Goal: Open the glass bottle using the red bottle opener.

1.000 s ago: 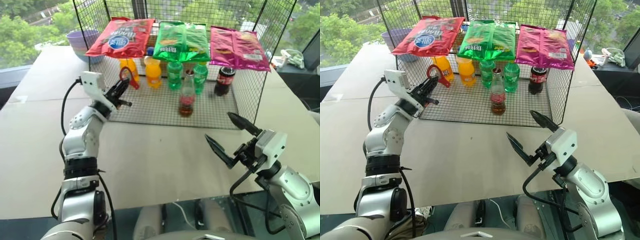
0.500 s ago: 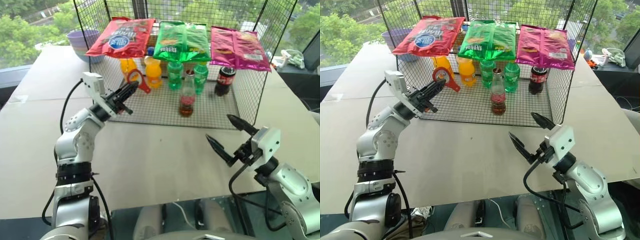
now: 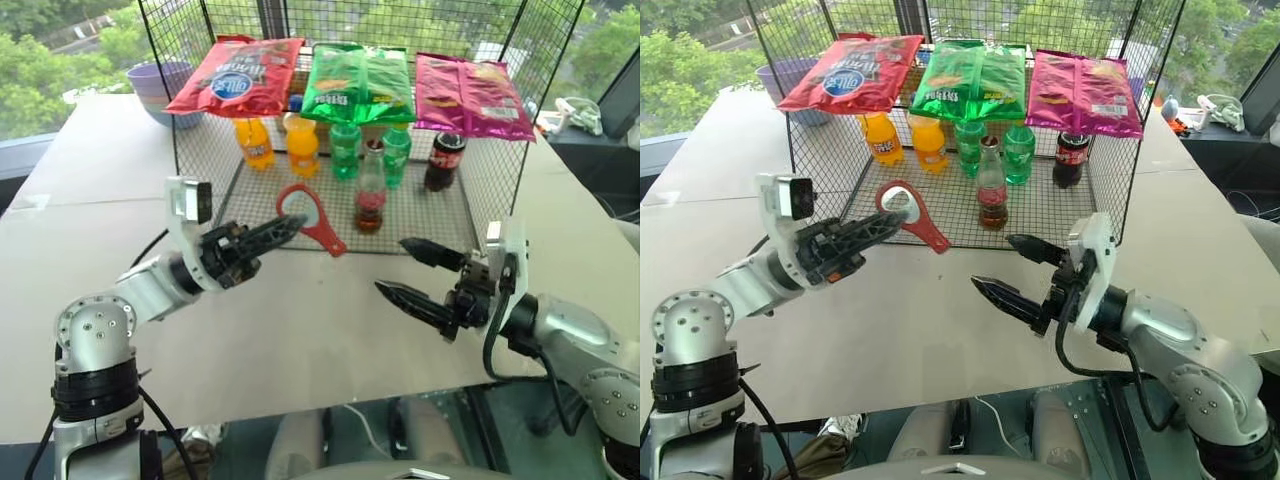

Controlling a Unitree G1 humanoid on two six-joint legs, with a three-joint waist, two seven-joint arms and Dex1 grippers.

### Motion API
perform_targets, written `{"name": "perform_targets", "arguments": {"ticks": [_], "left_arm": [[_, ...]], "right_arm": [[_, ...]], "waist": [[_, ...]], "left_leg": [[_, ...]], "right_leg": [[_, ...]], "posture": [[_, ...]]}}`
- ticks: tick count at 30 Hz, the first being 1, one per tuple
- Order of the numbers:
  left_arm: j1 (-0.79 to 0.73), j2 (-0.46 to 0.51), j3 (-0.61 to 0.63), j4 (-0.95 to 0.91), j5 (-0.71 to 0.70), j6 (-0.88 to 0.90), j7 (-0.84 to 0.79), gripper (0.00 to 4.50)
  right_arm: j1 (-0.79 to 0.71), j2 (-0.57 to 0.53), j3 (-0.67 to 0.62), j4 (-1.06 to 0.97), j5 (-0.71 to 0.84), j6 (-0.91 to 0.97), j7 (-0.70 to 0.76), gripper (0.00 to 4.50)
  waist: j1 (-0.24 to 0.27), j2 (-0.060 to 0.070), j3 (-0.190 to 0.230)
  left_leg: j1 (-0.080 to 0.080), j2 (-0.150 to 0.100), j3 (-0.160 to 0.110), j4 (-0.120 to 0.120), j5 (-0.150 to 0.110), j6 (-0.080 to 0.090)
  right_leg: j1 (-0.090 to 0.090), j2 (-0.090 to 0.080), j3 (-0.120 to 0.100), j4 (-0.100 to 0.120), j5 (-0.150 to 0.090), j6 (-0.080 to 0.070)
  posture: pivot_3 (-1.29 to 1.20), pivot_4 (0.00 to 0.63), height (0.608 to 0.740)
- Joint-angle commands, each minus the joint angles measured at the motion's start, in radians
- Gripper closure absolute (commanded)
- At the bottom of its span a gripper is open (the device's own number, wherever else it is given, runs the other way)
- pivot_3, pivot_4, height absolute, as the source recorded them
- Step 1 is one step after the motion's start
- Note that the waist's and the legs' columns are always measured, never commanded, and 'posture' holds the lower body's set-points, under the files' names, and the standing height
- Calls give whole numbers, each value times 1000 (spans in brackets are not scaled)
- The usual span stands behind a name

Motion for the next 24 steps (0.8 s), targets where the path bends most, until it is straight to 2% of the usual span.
{"name": "perform_targets", "arguments": {"ticks": [1, 8, 14, 16, 19, 24], "left_arm": [[-15, -8, -28, -44, -9, -15, 2, 4476], [-28, -48, -98, -68, 21, -43, -3, 4476], [-43, -53, -124, -61, 39, -58, -13, 4476], [-54, -52, -128, -53, 41, -59, -16, 4500], [-60, -43, -131, -49, 45, -58, -28, 4500], [-55, -35, -135, -54, 53, -56, -43, 4500]], "right_arm": [[-38, 5, 2, 23, 96, 32, -24, 0], [-141, 69, 31, 136, 260, 84, -109, 0], [-193, 81, 58, 169, 302, 119, -135, 0], [-205, 72, 68, 172, 297, 134, -123, 532], [-216, 70, 74, 174, 298, 145, -120, 1739], [-228, 61, 72, 182, 285, 149, -113, 1739]], "waist": [[-1, 0, 0], [-2, 0, 0], [-1, 0, 0], [-1, 0, 0], [-2, 0, 0], [-2, 0, 0]], "left_leg": [[0, 0, 0, 0, 0, 0], [0, 0, 1, 0, 0, 0], [-1, 0, 1, 0, 0, 0], [-1, 0, 1, 0, 0, 0], [-1, 0, 0, 0, 0, 0], [-1, 0, 1, 0, 0, 0]], "right_leg": [[0, 0, 0, 0, 0, 0], [0, 1, 1, 0, 0, 0], [-1, 1, 1, 0, 0, 0], [-1, 1, 1, 0, 0, 0], [-1, 1, 1, 0, 0, 0], [-1, 1, 1, 0, 0, 0]], "posture": [[0, 150, 740], [0, 150, 740], [0, 150, 740], [0, 150, 740], [0, 150, 740], [0, 150, 740]]}}
